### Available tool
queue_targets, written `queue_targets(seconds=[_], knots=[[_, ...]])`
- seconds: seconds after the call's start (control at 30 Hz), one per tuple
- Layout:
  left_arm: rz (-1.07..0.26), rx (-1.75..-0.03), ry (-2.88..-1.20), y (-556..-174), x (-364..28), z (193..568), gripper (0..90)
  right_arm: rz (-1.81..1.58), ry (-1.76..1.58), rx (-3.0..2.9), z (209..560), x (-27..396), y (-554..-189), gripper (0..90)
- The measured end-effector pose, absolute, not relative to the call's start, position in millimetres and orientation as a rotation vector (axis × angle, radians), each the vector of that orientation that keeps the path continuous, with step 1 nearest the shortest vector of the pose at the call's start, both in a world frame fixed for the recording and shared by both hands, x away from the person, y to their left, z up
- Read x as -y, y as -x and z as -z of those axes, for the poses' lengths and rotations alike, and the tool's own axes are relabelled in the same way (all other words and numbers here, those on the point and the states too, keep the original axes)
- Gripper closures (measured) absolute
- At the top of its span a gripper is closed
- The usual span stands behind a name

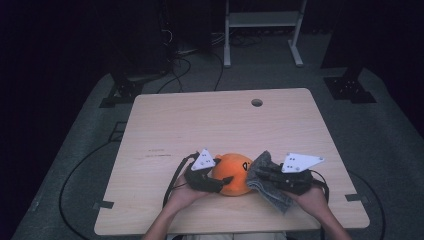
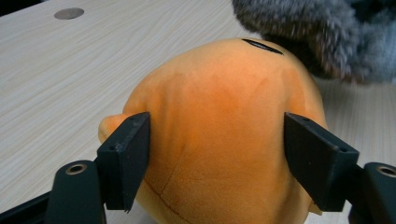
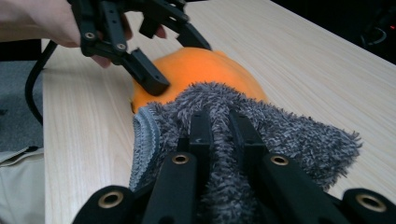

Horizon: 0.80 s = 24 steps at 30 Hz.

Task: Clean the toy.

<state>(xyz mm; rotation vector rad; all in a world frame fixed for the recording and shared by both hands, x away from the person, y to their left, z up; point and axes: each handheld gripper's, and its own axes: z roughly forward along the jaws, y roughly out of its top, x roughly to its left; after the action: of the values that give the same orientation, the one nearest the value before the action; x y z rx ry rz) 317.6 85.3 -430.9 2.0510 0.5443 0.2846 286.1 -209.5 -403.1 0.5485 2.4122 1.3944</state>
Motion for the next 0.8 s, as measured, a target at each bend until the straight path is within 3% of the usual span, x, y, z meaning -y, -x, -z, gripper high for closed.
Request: queue_targets(seconds=[0.13, 0.17, 0.3, 0.37, 0.4, 0.5, 0.8], knots=[[-0.279, -0.537, -2.053, -318, -84, 432, 28.9, -1.356, -0.517, -2.440, 408, 191, -292, 70.1], [-0.266, -0.530, -2.058, -318, -84, 432, 28.9, -1.371, -0.513, -2.431, 409, 184, -294, 62.2], [-0.250, -0.508, -2.076, -317, -84, 432, 27.5, -1.338, -0.470, -2.419, 412, 170, -295, 57.3], [-0.249, -0.502, -2.084, -318, -84, 433, 27.6, -1.327, -0.460, -2.415, 414, 167, -295, 59.4], [-0.237, -0.507, -2.086, -319, -87, 433, 28.2, -1.315, -0.440, -2.404, 416, 166, -295, 69.7], [-0.232, -0.523, -2.080, -321, -90, 434, 29.7, -1.315, -0.433, -2.394, 420, 171, -295, 77.5], [-0.190, -0.582, -2.054, -326, -93, 435, 29.9, -1.318, -0.526, -2.383, 430, 200, -293, 79.1]])
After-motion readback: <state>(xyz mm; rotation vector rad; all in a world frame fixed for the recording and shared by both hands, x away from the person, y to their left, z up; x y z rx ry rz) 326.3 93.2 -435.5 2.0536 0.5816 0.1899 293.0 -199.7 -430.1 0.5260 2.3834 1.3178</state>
